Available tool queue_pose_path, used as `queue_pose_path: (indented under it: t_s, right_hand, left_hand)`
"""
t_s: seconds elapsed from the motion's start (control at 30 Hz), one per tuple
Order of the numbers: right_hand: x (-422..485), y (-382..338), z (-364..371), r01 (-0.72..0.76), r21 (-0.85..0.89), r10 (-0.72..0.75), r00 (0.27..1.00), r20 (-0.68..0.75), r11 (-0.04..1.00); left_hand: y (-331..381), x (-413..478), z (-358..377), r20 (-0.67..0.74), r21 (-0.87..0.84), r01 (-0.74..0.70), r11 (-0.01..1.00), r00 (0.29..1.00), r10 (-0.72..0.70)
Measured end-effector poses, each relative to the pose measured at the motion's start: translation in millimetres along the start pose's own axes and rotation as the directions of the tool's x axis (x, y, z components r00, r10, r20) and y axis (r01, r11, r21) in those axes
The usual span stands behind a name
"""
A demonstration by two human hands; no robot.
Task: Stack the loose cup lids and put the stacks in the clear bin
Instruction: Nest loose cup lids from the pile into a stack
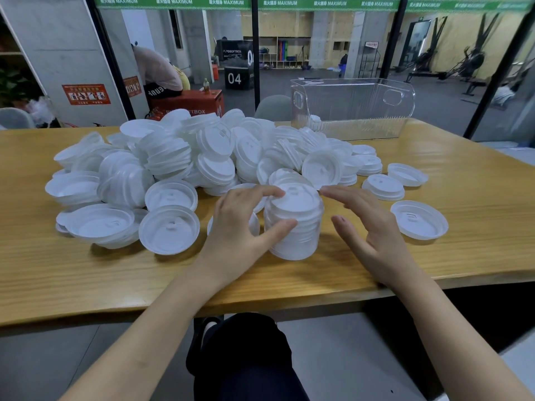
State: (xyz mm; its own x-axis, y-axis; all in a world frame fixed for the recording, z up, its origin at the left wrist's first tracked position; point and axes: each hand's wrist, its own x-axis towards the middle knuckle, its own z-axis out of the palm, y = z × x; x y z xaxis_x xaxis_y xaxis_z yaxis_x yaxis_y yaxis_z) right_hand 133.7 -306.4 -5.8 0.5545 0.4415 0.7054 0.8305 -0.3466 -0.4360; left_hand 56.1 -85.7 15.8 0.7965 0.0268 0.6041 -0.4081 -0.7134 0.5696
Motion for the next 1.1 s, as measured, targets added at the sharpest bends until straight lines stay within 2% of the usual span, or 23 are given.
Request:
queue_pose_path:
  t_s: [0.8, 0.93, 1.1]
  right_hand:
    - [2, -2, 0, 0.081, -0.005, -0.081, 0.996, 0.04, 0.997]
    - [1, -2, 0, 0.071, 0.003, -0.071, 0.996, 0.047, 0.997]
    - [1, -3, 0, 0.065, 0.008, -0.065, 0.997, 0.046, 0.998]
  left_hand:
    - [-8, -7, 0, 0.01, 0.075, 0.0, 0.997, 1.0, -0.001]
    - [-19, -11, -17, -0.021, 0.233, -0.012, 0.972, 1.0, 0.018]
    - [-36, -24, -37, 0.052, 0.455, 0.004, 0.891, 0.998, -0.031]
